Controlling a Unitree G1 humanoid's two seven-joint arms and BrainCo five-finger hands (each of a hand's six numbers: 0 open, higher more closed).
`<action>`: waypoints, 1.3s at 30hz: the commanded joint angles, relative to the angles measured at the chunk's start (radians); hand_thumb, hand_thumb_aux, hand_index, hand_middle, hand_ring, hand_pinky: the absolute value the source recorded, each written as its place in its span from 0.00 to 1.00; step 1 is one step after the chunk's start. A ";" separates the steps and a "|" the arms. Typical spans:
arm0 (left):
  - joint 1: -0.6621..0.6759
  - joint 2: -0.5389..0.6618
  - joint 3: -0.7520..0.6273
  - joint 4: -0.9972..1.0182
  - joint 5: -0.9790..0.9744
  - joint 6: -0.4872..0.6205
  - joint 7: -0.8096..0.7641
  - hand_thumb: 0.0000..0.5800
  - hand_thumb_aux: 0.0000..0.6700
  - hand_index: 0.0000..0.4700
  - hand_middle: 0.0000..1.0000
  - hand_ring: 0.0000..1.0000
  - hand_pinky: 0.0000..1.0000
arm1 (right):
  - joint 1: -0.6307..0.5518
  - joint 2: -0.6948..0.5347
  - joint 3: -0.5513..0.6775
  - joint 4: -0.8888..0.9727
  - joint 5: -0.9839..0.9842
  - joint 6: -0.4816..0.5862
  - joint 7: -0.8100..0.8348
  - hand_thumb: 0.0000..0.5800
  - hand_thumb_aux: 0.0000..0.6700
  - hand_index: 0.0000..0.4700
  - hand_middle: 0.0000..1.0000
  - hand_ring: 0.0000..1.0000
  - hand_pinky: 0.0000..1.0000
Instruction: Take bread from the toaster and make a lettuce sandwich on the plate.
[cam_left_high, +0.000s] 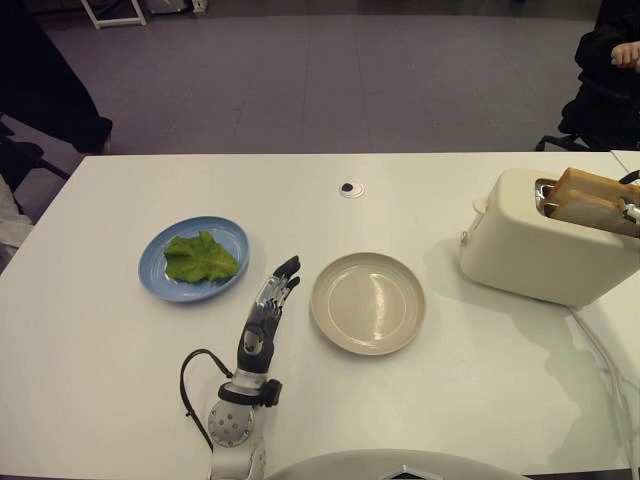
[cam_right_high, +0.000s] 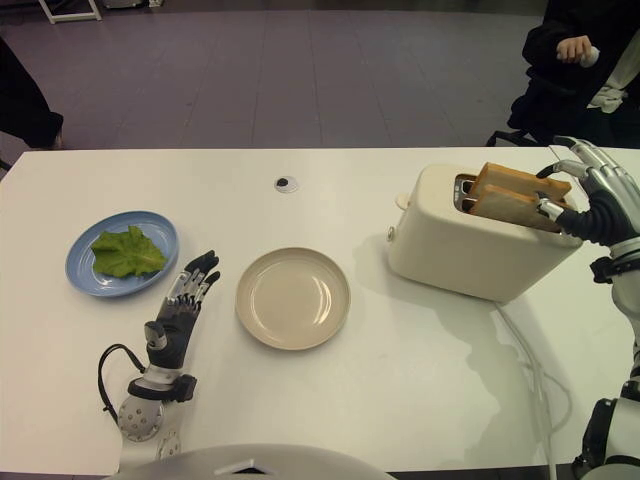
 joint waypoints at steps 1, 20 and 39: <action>0.005 0.004 -0.005 -0.008 0.014 0.020 0.005 0.00 0.00 0.00 0.00 0.00 0.00 | 0.002 0.005 0.068 0.028 0.008 -0.021 0.021 0.78 0.53 0.53 0.00 0.00 0.00; 0.016 0.004 -0.001 -0.019 0.013 0.026 0.007 0.00 0.00 0.00 0.00 0.00 0.00 | 0.029 0.006 0.127 -0.039 0.228 -0.134 0.187 0.86 0.62 0.62 0.00 0.00 0.00; 0.013 0.004 0.004 -0.006 0.010 0.022 0.005 0.00 0.00 0.00 0.00 0.00 0.00 | -0.048 -0.002 0.174 0.120 0.203 -0.067 0.166 0.65 0.41 0.41 0.00 0.00 0.00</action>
